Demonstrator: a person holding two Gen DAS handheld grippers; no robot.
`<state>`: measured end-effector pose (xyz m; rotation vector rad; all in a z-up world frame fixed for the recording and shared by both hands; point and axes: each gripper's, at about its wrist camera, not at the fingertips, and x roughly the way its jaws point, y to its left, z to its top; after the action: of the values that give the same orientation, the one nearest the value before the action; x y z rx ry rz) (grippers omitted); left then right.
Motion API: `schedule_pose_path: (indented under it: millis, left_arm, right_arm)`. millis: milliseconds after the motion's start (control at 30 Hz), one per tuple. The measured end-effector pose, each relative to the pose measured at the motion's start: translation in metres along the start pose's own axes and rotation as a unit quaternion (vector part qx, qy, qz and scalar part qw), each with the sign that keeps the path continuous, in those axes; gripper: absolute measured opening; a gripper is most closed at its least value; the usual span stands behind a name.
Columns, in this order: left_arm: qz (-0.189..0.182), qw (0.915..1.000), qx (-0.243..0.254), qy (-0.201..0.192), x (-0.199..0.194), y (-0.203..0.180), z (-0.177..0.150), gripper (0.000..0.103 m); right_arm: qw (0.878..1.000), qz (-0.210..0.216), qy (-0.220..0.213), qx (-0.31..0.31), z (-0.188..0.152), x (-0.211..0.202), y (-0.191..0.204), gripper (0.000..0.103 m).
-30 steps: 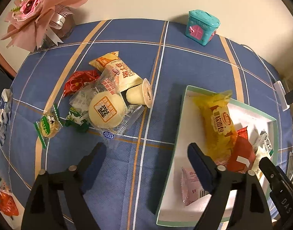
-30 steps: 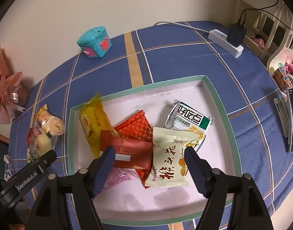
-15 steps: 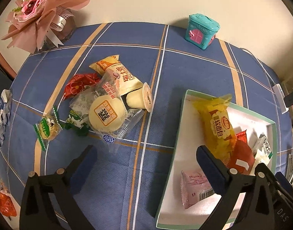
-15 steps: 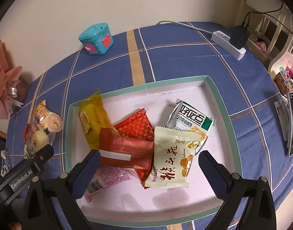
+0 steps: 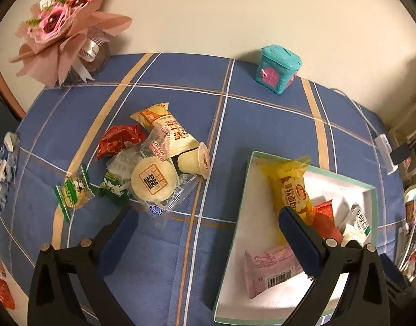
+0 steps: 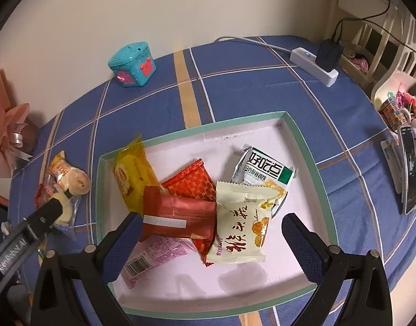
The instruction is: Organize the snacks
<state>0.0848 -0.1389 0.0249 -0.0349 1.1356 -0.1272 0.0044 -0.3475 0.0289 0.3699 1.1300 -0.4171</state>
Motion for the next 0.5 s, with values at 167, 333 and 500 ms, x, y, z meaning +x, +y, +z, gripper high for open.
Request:
schedule_pose_path:
  millis: [167,333,500]
  left_arm:
    - [0.001,0.9999,0.004,-0.016,-0.007,0.005,0.003,0.103]
    - [0.008,0.9993,0.013,-0.034,-0.016,0.013,0.006,0.103]
    - [0.014,0.9997,0.002,-0.018,-0.010,0.034,0.007,0.103]
  right_arm:
    - [1.000,0.001,-0.001,-0.010,-0.002,0.000,0.009,0.103]
    - [1.000,0.009,-0.002,-0.014,-0.006,0.000,0.022,0.103]
    - [1.000,0.005,0.006,-0.026,-0.011,0.005,0.037,0.103]
